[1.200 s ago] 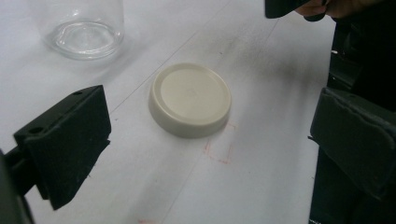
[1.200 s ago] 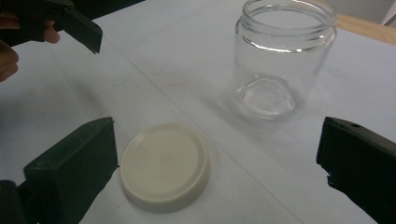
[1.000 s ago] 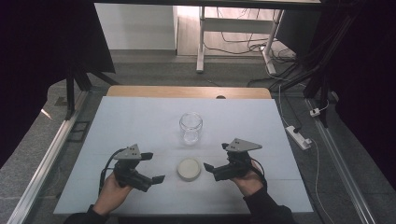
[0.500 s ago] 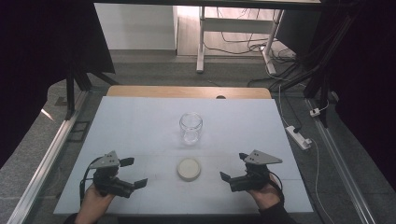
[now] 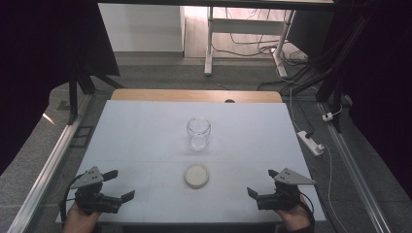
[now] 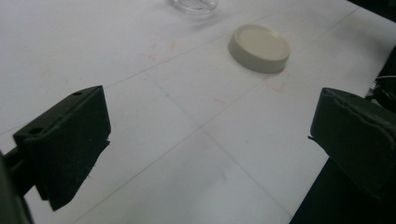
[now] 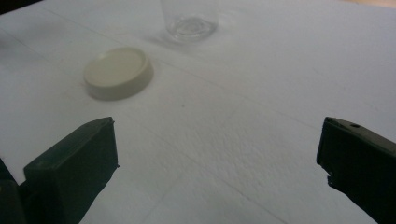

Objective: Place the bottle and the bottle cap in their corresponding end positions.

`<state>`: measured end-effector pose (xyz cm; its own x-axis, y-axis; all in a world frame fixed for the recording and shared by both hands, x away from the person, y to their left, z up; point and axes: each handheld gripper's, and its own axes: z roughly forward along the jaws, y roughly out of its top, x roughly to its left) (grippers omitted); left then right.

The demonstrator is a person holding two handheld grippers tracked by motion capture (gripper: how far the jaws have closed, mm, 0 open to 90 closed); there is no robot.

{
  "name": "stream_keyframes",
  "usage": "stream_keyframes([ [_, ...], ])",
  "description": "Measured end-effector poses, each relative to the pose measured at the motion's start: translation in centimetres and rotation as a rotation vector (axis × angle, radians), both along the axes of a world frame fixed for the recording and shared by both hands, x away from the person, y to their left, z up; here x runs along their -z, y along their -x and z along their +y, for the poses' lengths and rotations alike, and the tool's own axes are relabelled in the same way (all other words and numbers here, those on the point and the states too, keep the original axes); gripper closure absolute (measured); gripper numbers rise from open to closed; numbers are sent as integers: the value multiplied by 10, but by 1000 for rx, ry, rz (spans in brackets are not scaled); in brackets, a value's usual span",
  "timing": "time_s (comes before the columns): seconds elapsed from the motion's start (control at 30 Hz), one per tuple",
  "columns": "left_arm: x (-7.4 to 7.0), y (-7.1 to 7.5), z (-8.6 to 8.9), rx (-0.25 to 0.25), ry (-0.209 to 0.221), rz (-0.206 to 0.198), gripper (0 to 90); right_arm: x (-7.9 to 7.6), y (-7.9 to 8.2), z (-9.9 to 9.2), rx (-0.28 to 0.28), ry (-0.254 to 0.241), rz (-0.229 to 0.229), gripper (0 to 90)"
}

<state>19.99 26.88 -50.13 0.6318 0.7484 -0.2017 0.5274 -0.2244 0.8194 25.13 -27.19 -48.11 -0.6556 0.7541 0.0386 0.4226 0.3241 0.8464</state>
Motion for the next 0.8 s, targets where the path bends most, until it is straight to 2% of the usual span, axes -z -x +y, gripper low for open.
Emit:
stream_keyframes([
  [0.13,6,6,8,-35,-14,8,0,4,6,-9,26,18,7,0],
  [0.27,10,12,17,-64,-6,20,0,10,13,-16,54,36,29,0],
  [0.43,15,18,25,-93,-16,36,0,13,19,-22,84,54,59,0],
  [0.57,20,20,27,-101,-47,67,0,12,24,-27,121,51,55,0],
  [0.63,20,21,28,-100,-47,61,0,12,25,-29,129,48,58,0],
  [0.8,20,20,27,-103,-51,80,0,12,26,-33,147,35,71,0],
])
